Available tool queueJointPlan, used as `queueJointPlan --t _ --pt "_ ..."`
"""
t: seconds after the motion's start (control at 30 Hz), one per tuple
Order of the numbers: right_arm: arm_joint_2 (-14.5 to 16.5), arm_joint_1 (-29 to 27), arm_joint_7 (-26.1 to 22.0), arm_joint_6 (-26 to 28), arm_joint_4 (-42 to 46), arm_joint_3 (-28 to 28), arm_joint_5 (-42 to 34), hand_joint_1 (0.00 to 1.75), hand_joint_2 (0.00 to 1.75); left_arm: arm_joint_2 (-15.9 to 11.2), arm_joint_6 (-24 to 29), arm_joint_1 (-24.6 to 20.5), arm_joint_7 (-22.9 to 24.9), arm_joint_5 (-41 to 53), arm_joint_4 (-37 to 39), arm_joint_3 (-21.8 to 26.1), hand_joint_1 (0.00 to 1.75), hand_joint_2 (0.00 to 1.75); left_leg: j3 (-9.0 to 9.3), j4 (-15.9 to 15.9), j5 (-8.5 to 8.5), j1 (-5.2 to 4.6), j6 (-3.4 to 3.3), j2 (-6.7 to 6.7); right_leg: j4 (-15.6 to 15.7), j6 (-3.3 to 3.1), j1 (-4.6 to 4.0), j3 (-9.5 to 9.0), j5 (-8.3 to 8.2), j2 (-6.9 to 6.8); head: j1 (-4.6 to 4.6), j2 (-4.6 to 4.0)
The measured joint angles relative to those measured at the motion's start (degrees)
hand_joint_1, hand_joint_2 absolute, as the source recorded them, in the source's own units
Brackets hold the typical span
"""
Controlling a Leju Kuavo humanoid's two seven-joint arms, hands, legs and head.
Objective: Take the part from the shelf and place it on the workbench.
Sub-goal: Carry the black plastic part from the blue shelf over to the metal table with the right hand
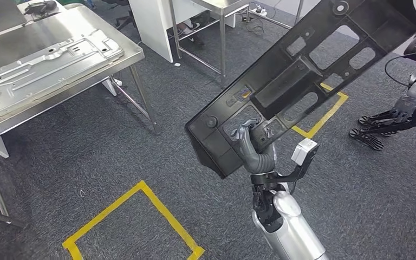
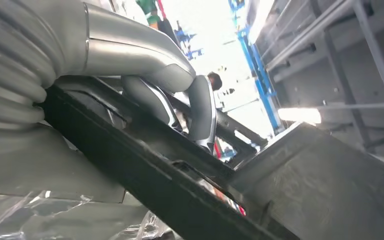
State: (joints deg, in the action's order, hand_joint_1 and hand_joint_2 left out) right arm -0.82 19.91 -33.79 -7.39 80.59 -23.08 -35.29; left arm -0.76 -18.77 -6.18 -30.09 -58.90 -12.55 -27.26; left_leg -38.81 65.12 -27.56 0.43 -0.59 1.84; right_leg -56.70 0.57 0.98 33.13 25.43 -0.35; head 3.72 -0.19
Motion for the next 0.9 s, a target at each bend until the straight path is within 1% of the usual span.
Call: queueJointPlan --t 0.03,0.07,0.1,0.13,0.17,0.2,0.23,0.27,0.3,0.33,0.37,0.4,0.43,0.47,0.5,0.53,0.57,0.6,0.63,0.67,0.7,0.73,0.77,0.8,0.83,0.87,0.9 --pt "-0.1 -0.1 0.1 0.0 0.1 0.1 -0.1 1.75 1.75 0.1 0.3 -0.2 0.5 -0.2 0.0 0.0 0.0 0.0 -2.13 4.5 -1.96 0.02 0.09 -0.97 0.0 -0.16 -0.19 -0.02 0.1 -0.79 0.05 0.0" --pt "-0.2 -0.3 0.3 0.1 0.1 0.2 -0.3 1.75 1.75 0.2 0.5 -0.1 0.7 -0.6 0.0 0.0 0.0 0.0 -3.71 7.7 -3.08 0.04 0.06 -1.27 0.0 -0.27 -0.34 -0.06 0.21 -1.55 0.06 0.0" --pt "-0.3 -0.5 0.6 0.3 0.1 0.3 -0.5 1.75 1.75 0.3 0.5 0.2 0.9 -0.8 0.0 0.0 0.0 0.0 -4.48 9.3 -3.38 0.02 -0.05 -1.41 0.0 -0.35 -0.49 -0.11 0.32 -2.32 0.07 -0.01" --pt "-0.4 -0.6 0.8 0.4 0.2 0.4 -0.7 1.75 1.75 0.4 0.4 0.6 1.0 -1.0 0.0 0.0 0.0 0.0 -3.91 8.3 -2.54 -0.02 -0.24 -1.48 0.0 -0.39 -0.61 -0.22 0.45 -2.99 0.07 -0.01" --pt "-0.5 -0.7 0.9 0.7 0.2 0.6 -0.9 1.75 1.75 0.6 0.4 1.0 1.1 -1.2 0.0 0.0 0.0 0.0 -2.44 5.5 -1.03 -0.13 -0.51 -1.66 0.0 -0.4 -0.74 -0.4 0.6 -3.67 0.07 0.0" --pt "-0.6 -0.7 1.1 1.0 0.3 0.8 -1.1 1.75 1.75 0.8 0.3 1.3 1.1 -1.4 0.0 0.0 0.0 0.0 0.11 0.7 1.02 -0.43 -1.01 -2.79 0.0 -0.35 -0.85 -0.68 0.79 -4.36 0.08 0.0" --pt "-0.8 -0.7 1.2 1.2 0.5 1.0 -1.1 1.75 1.75 0.9 0.3 1.5 1.1 -1.6 0.0 0.0 0.0 0.0 2.42 -3.6 2.5 -0.9 -1.55 -4.4 0.0 -0.25 -1.01 -0.97 1.0 -5.02 0.08 0.0" --pt "-1.0 -0.7 1.4 1.6 0.7 1.2 -1.1 1.75 1.75 1.2 0.4 1.5 1.4 -1.7 0.0 0.0 0.0 0.0 4.09 -6.9 3.54 -1.36 -1.97 -5.71 0.0 -0.09 -1.13 -1.21 1.2 -5.72 0.08 0.0" --pt "-1.2 -0.7 1.7 1.9 0.9 1.4 -1.1 1.75 1.75 1.4 0.7 1.5 1.9 -1.8 0.0 0.0 0.0 0.0 5.1 -9.0 4.06 -1.78 -2.31 -6.73 0.1 0.12 -1.22 -1.41 1.38 -6.44 0.07 -0.01" --pt "-1.3 -0.6 2.0 2.0 1.0 1.5 -0.8 1.75 1.75 1.6 1.3 1.5 2.5 -1.6 0.0 0.0 0.0 0.0 5.07 -9.3 3.94 -2.01 -2.39 -6.59 0.2 0.34 -1.26 -1.55 1.48 -7.1 0.06 -0.01" --pt "-1.4 -0.6 2.3 2.2 1.1 1.5 -0.4 1.75 1.75 1.7 2.0 1.5 3.0 -1.4 0.0 0.0 0.0 0.0 5.07 -9.6 4.12 -1.96 -2.45 -5.7 0.3 0.65 -1.3 -1.77 1.6 -7.86 0.06 -0.01" --pt "-1.4 -0.5 2.4 2.2 1.2 1.5 0.1 1.75 1.75 1.9 2.7 1.4 3.2 -1.4 0.0 0.0 0.0 0.0 5.28 -10.0 4.32 -1.74 -2.56 -4.85 0.2 0.98 -1.23 -1.97 1.85 -7.84 0.04 -0.01" --pt "-1.5 -0.3 2.4 2.1 1.3 1.5 0.6 1.75 1.75 2.0 3.6 1.2 3.3 -1.4 0.0 0.0 0.0 0.0 5.56 -10.3 4.6 -1.45 -2.77 -3.98 -0.6 1.28 -1.15 -1.84 2.52 -6.71 0.03 0.0" --pt "-1.5 0.0 2.1 1.9 1.3 1.5 0.9 1.75 1.75 2.0 4.6 0.7 3.1 -1.5 0.0 0.0 0.0 0.0 5.88 -10.7 4.88 -1.1 -2.98 -3.08 -2.7 1.58 -1.06 -1.08 3.73 -4.86 -0.05 0.01" --pt "-1.5 0.2 1.8 1.7 1.2 1.5 1.1 1.75 1.75 2.1 5.6 0.1 3.0 -1.6 0.0 0.0 0.0 0.0 6.09 -10.8 5.07 -0.85 -3.11 -2.16 -6.1 1.8 -0.87 0.44 5.35 -2.61 -0.13 0.01" --pt "-1.5 0.4 1.4 1.4 1.0 1.5 1.1 1.75 1.75 2.0 6.6 -0.7 2.9 -1.6 0.0 0.0 0.0 0.0 6.12 -10.9 5.16 -0.72 -3.25 -1.18 -10.3 1.97 -0.78 2.55 7.09 -0.91 -0.21 0.01" --pt "-1.6 0.4 1.1 1.1 0.7 1.5 1.0 1.75 1.75 2.0 7.1 -1.3 2.7 -1.8 0.0 0.0 0.0 0.0 6.15 -10.9 5.17 -0.66 -3.28 -0.12 -14.2 2.13 -0.71 4.72 8.31 -0.15 -0.28 0.01" --pt "-1.6 0.5 0.8 0.7 0.4 1.5 0.9 1.75 1.75 2.0 7.3 -1.7 2.5 -2.1 0.0 0.0 0.0 0.0 6.2 -10.9 5.16 -0.6 -3.28 0.93 -16.6 2.26 -0.63 6.29 8.54 0.09 -0.3 0.01" --pt "-1.6 0.5 0.5 0.2 0.1 1.5 0.8 1.75 1.75 2.0 7.0 -1.9 2.1 -2.5 0.0 0.0 0.0 0.0 6.27 -10.8 5.14 -0.53 -3.24 1.96 -16.6 2.36 -0.53 6.85 7.57 0.17 -0.31 0.01" --pt "-1.6 0.6 0.2 -0.2 -0.2 1.5 0.6 1.75 1.75 2.0 6.7 -2.0 1.8 -2.9 0.0 0.0 0.0 0.0 6.38 -10.8 5.08 -0.44 -3.15 2.94 -14.3 2.45 -0.37 6.26 5.53 0.38 -0.32 0.01" --pt "-1.6 0.9 -0.1 -0.7 -0.6 1.4 0.6 1.75 1.75 2.0 6.4 -2.1 1.4 -2.9 0.0 0.0 0.0 0.0 6.45 -10.7 4.98 -0.34 -2.98 3.87 -10.2 2.59 -0.09 4.77 2.9 1.19 -0.33 0.01" --pt "-1.6 1.2 -0.4 -1.1 -1.0 1.4 0.5 1.75 1.75 1.9 6.3 -2.3 1.2 -2.8 0.0 0.0 0.0 0.0 6.38 -10.5 4.85 -0.32 -2.71 4.74 -5.8 2.75 0.27 3.06 0.78 2.97 -0.35 0.01" --pt "-1.6 1.5 -0.8 -1.5 -1.4 1.4 0.5 1.75 1.75 1.9 6.3 -2.6 1.1 -2.5 0.0 0.0 0.0 0.0 6.14 -10.3 4.73 -0.31 -2.37 5.55 -2.4 2.79 0.62 1.75 -0.59 4.57 -0.33 0.01" --pt "-1.5 1.7 -1.2 -2.0 -1.8 1.4 0.6 1.75 1.75 1.8 6.4 -3.0 1.0 -2.1 0.0 0.0 0.0 0.0 5.78 -10.2 4.69 -0.28 -1.97 6.33 -0.3 2.73 0.82 1.0 -1.16 5.79 -0.32 0.0" --pt "-1.5 1.8 -1.7 -2.4 -2.1 1.4 0.6 1.75 1.75 1.6 6.5 -3.3 1.1 -1.7 0.0 0.0 0.0 0.0 5.4 -10.1 4.75 -0.16 -1.55 7.08 0.4 2.47 0.82 0.79 -1.04 6.21 -0.3 0.0" --pt "-1.3 1.9 -2.3 -2.6 -2.4 1.4 0.8 1.75 1.75 1.5 6.6 -3.5 1.3 -1.3 0.0 0.0 0.0 0.0 5.06 -10.2 4.85 0.02 -1.13 7.86 0.6 2.06 0.76 0.79 -1.04 5.42 -0.27 0.01" --pt "-1.1 2.0 -2.9 -2.8 -2.6 1.4 1.0 1.75 1.75 1.3 6.7 -3.6 1.5 -0.9 0.0 0.0 0.0 0.0 4.83 -10.1 4.84 0.17 -0.78 7.66 0.7 1.68 0.7 0.74 -1.09 4.58 -0.28 0.01"
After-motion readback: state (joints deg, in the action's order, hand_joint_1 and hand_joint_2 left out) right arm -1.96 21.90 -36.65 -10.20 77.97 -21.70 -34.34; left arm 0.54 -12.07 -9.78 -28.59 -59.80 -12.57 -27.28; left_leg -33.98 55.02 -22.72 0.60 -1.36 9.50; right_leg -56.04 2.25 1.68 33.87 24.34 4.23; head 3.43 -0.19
